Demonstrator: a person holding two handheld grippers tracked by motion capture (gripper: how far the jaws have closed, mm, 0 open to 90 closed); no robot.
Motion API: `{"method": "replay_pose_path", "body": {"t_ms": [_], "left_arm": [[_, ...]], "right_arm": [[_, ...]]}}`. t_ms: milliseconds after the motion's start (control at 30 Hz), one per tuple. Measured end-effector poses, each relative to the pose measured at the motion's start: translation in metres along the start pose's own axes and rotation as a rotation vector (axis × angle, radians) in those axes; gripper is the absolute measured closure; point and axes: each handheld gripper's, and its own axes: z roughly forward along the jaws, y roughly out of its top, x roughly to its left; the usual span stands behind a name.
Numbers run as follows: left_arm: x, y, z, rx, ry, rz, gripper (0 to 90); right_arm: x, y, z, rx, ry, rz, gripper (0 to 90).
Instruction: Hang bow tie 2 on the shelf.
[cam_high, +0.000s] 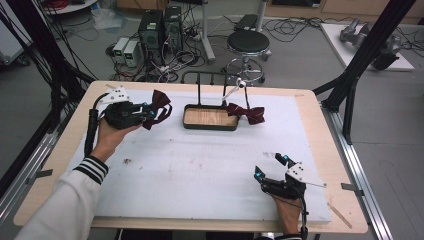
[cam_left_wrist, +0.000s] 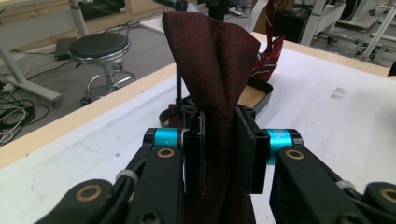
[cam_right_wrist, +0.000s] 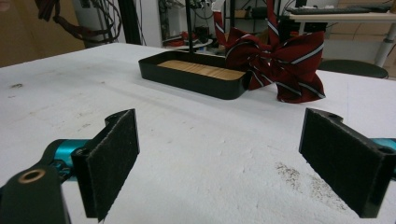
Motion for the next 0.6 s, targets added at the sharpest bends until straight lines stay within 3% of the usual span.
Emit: {"method": "replay_pose_path", "body": {"t_ms": [600], "left_arm": [[-0.020,0.027,0.029,-0.050,-0.033,0.018,74.5]], "right_arm": [[0.001,0.000,0.000,0.001,-0.004,-0.001,11.3]]}}
